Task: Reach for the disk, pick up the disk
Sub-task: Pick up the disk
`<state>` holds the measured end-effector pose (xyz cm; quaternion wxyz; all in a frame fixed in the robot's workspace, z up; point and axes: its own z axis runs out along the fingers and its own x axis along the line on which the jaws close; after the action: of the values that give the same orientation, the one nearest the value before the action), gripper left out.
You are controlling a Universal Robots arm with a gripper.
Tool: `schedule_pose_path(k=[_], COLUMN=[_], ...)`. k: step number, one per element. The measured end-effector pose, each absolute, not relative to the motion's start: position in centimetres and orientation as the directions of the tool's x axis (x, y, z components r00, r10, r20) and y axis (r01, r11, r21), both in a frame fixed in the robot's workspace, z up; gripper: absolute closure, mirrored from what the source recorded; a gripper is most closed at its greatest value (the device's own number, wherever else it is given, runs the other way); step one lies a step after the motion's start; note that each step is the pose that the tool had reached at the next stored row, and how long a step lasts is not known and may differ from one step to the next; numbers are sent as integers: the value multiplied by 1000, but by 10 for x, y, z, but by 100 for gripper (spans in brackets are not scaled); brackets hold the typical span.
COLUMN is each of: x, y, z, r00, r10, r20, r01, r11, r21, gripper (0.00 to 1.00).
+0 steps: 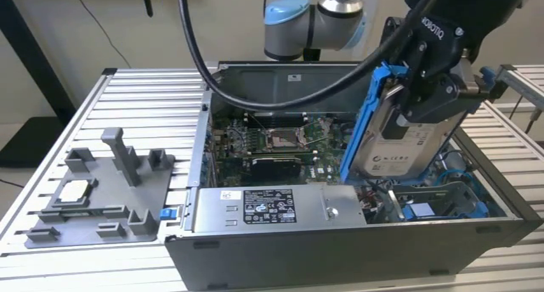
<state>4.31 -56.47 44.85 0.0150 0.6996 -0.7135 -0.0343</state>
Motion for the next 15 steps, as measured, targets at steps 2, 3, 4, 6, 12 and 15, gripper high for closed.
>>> schedule_pose_path(k=[2,3,4,6,12,15], x=[47,49,51,56,71,79], y=[-568,-569,-571,-574,-582,-586], z=[448,448,448,447,446,445], r00=[-21,-21,-21,-21,-21,-21], r10=[-999,-999,-999,-999,-999,-999], r20=[-27,-27,-27,-27,-28,-29], r01=[-997,-997,-997,-997,-997,-997], r11=[19,19,19,19,19,18], r21=[70,70,70,70,70,70], gripper=[100,100,100,100,100,100])
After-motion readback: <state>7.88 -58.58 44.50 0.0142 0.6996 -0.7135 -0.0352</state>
